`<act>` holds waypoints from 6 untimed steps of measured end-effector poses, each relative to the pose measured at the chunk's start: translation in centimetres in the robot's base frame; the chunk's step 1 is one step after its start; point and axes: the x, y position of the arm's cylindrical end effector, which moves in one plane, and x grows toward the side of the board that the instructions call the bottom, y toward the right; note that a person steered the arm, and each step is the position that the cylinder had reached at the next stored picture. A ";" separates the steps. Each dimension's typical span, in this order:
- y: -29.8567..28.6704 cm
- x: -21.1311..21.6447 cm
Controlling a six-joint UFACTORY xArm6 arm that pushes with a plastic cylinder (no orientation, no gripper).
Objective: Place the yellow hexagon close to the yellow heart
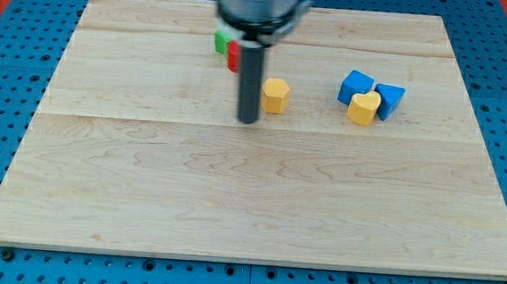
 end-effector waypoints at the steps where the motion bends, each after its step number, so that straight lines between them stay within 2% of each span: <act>1: -2.2 -1.0; 2: -0.6 -4.6; 3: 1.9 -5.1; 5: 10.9 -4.0; 6: 8.8 -2.4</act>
